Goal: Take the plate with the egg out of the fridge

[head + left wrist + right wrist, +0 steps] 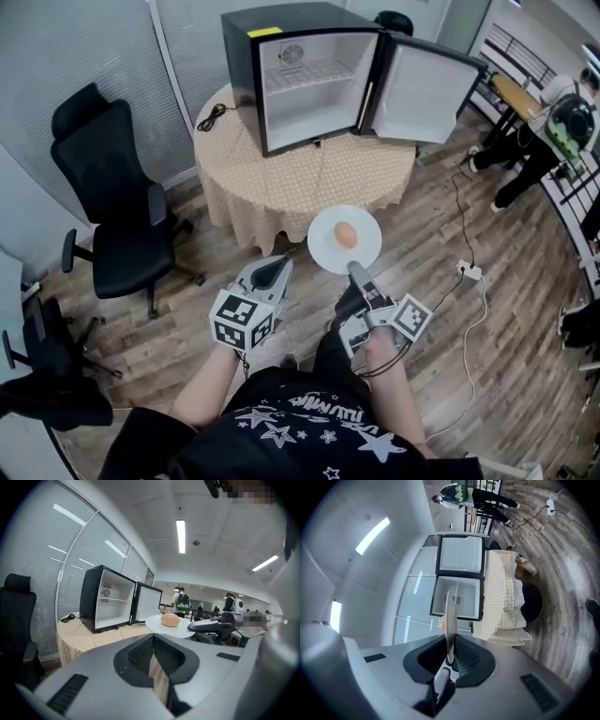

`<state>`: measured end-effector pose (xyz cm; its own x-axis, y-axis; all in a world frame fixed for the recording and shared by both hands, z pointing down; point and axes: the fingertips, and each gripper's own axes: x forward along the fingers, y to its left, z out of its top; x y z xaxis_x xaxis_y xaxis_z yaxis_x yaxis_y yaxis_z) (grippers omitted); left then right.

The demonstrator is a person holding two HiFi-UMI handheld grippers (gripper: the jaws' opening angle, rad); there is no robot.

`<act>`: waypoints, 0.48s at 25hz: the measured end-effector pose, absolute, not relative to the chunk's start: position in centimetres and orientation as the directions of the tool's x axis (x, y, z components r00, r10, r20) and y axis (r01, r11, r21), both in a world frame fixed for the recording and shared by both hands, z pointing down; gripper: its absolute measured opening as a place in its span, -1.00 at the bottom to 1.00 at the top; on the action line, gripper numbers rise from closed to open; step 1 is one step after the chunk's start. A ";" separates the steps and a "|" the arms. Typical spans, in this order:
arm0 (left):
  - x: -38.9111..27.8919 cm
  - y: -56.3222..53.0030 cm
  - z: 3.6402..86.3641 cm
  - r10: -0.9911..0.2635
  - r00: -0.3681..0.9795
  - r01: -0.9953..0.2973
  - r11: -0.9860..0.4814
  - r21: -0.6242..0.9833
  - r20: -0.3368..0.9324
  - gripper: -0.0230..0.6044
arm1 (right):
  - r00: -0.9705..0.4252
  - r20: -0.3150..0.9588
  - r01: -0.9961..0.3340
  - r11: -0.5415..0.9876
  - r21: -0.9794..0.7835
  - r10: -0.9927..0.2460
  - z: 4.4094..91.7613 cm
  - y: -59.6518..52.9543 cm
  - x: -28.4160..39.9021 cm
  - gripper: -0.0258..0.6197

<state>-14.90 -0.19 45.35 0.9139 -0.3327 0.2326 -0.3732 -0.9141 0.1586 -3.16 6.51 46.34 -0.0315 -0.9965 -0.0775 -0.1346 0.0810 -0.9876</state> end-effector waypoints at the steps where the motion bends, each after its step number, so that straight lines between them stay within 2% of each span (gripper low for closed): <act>1: -15.2 0.1 45.4 -0.327 0.917 -0.367 -0.916 0.163 0.230 -0.90 | -0.024 -0.075 -0.132 0.078 -0.988 -0.997 46.4 6.9 -3.5 -0.76; 12: -16.6 2.6 44.7 -0.284 0.938 -0.318 -0.934 0.165 0.199 -0.90 | 0.021 -0.077 -0.136 0.073 -0.988 -0.997 46.2 9.9 -5.5 -0.76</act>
